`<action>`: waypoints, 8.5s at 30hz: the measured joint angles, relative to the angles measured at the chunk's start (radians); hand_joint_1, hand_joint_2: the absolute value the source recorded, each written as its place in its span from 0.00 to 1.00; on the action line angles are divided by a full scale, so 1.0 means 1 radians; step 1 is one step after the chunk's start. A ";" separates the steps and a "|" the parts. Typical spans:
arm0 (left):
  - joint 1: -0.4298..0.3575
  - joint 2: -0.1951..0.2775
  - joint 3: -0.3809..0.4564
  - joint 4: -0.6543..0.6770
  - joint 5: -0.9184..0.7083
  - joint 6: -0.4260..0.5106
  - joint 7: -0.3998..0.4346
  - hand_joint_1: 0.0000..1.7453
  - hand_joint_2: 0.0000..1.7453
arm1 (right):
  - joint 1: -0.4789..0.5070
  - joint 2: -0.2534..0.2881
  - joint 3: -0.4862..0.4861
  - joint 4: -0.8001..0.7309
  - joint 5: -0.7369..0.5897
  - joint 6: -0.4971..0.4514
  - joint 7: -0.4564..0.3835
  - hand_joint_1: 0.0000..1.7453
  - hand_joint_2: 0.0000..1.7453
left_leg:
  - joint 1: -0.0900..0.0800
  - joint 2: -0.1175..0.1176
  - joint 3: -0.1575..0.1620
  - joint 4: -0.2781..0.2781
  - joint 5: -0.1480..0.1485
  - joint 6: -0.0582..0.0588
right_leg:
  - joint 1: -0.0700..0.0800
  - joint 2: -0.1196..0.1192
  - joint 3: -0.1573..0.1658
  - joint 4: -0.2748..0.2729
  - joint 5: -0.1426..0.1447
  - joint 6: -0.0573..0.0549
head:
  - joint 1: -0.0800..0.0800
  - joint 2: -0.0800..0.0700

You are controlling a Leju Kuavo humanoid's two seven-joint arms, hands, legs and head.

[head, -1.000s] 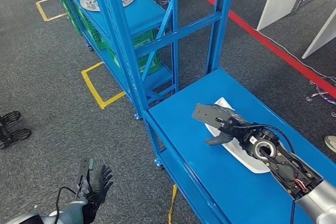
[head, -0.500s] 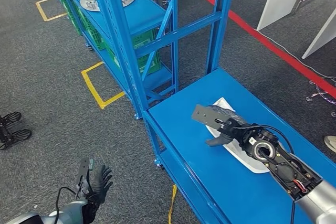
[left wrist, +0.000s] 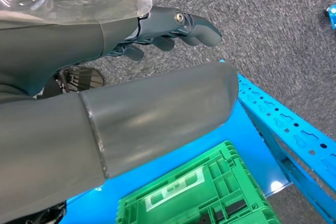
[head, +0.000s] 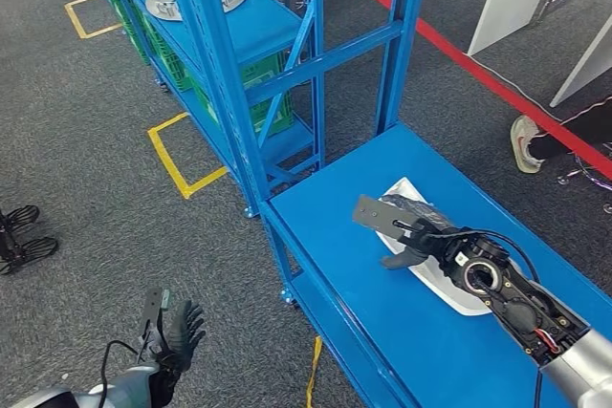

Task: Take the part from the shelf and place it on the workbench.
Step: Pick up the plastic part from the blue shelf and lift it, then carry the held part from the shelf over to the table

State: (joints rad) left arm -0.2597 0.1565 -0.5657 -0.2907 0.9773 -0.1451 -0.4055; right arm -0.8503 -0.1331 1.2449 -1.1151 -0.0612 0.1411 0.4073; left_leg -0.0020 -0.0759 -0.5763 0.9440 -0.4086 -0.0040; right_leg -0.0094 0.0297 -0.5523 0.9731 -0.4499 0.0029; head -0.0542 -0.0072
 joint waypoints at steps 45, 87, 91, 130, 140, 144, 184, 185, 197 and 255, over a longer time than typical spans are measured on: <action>0.107 0.022 -0.003 0.000 -0.031 -0.083 -0.104 0.00 0.00 | 0.035 -0.020 -0.050 0.191 0.251 -0.018 -0.053 1.00 1.00 | 0.000 0.006 0.009 0.000 -0.004 -0.001 | 0.000 0.006 0.008 -0.002 -0.002 0.000 | 0.000 0.000; 0.010 0.003 -0.010 0.001 -0.029 0.033 -0.056 0.00 0.00 | 0.108 -0.071 -0.331 -0.179 0.101 -0.248 -0.147 1.00 1.00 | 0.000 0.006 0.005 0.001 -0.002 0.000 | 0.000 0.005 0.005 -0.003 0.001 0.000 | 0.001 0.000; 0.012 0.003 -0.010 0.001 -0.033 0.018 -0.062 0.00 0.00 | 0.132 -0.078 -0.384 -0.280 0.103 -0.277 -0.183 1.00 1.00 | 0.000 0.005 0.005 0.001 -0.002 0.000 | 0.000 0.005 0.006 -0.003 0.001 0.000 | 0.001 0.000; 0.016 0.003 -0.007 0.001 -0.059 0.085 -0.062 0.00 0.00 | 0.310 -0.126 -0.578 -0.862 -0.011 -0.305 -0.284 1.00 1.00 | 0.000 0.005 0.005 0.001 -0.003 0.000 | 0.000 0.005 0.006 -0.004 0.000 0.000 | 0.001 0.000; 0.017 -0.002 0.000 0.001 -0.035 0.086 -0.109 0.00 0.00 | 0.354 -0.126 -0.600 -0.863 -0.087 -0.321 -0.362 1.00 1.00 | 0.000 0.005 0.005 0.001 -0.003 0.000 | 0.000 0.004 0.006 -0.004 0.000 0.000 | 0.001 0.000; 0.016 -0.002 0.000 0.001 -0.039 0.073 -0.112 0.00 0.00 | 0.369 -0.126 -0.607 -0.861 -0.114 -0.326 -0.387 1.00 1.00 | 0.000 0.005 0.005 0.001 -0.003 0.000 | 0.000 0.004 0.006 -0.004 0.000 0.000 | 0.001 0.000; -0.015 -0.021 0.000 0.000 -0.094 0.012 -0.097 0.00 0.00 | 0.435 -0.057 -0.610 -0.640 -0.253 -0.188 -0.746 1.00 1.00 | 0.000 0.005 0.004 0.000 -0.003 0.000 | 0.000 0.004 0.006 -0.004 0.000 0.000 | 0.001 0.000; -0.015 -0.021 0.000 0.000 -0.095 0.012 -0.097 0.00 0.00 | 0.435 -0.056 -0.609 -0.638 -0.252 -0.189 -0.749 1.00 1.00 | 0.000 0.005 0.005 0.000 -0.003 0.000 | 0.000 0.004 0.006 -0.004 0.000 0.000 | 0.001 0.000; -0.038 -0.031 -0.001 0.000 -0.101 0.022 -0.070 0.00 0.00 | 0.427 0.012 -0.604 -0.532 -0.221 -0.151 -0.867 1.00 1.00 | 0.000 0.005 0.004 0.001 -0.003 0.000 | 0.000 0.004 0.006 -0.004 0.000 0.000 | 0.001 0.000; -0.012 -0.012 -0.001 0.001 -0.060 0.019 -0.051 0.00 0.00 | 0.509 0.009 -0.547 -0.630 -0.125 -0.104 -0.689 1.00 1.00 | 0.015 -0.040 -0.018 0.023 -0.010 -0.019 | -0.007 0.026 0.015 -0.017 0.007 -0.004 | -0.002 0.000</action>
State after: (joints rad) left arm -0.2719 0.1445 -0.5669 -0.2899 0.9170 -0.1263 -0.4565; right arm -0.3414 -0.1240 0.6980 -1.7455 -0.1858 0.0369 -0.2812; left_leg 0.0134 -0.1160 -0.5941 0.9667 -0.4190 -0.0228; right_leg -0.0166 0.0554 -0.5375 0.9556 -0.4427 -0.0010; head -0.0560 -0.0072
